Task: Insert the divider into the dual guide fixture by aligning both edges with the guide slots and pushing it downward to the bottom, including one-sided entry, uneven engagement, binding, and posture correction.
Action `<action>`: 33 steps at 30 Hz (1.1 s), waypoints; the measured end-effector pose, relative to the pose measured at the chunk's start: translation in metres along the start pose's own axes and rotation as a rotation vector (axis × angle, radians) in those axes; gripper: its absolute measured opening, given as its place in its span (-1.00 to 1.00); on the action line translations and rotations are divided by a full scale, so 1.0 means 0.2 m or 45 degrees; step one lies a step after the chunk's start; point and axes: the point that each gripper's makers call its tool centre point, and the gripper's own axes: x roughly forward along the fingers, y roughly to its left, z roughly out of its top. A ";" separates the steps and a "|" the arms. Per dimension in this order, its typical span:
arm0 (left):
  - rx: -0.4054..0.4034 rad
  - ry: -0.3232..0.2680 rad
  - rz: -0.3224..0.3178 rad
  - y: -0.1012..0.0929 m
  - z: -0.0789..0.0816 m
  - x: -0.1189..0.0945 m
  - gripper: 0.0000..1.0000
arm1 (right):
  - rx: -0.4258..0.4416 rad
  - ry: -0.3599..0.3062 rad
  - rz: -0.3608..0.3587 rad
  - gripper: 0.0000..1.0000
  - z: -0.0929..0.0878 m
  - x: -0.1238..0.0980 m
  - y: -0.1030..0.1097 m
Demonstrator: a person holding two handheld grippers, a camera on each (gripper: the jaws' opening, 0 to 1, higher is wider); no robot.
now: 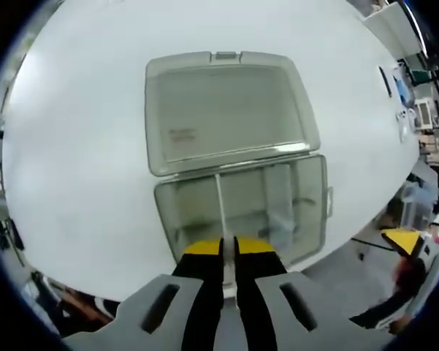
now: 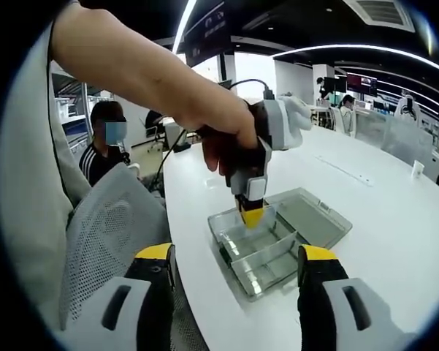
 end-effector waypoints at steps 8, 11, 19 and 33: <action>-0.020 0.006 -0.019 0.00 0.00 -0.02 -0.97 | -0.005 0.000 0.004 0.31 0.01 0.00 0.00; -0.025 0.003 -0.021 0.00 0.00 -0.02 -0.97 | -0.005 0.000 0.005 0.31 0.01 0.00 0.01; -0.029 -0.002 -0.014 -0.01 0.00 -0.03 -0.97 | -0.003 0.003 0.005 0.31 0.00 0.00 0.01; -0.050 -0.010 -0.009 0.00 0.00 -0.04 -0.97 | -0.001 0.001 0.006 0.31 0.01 0.00 0.01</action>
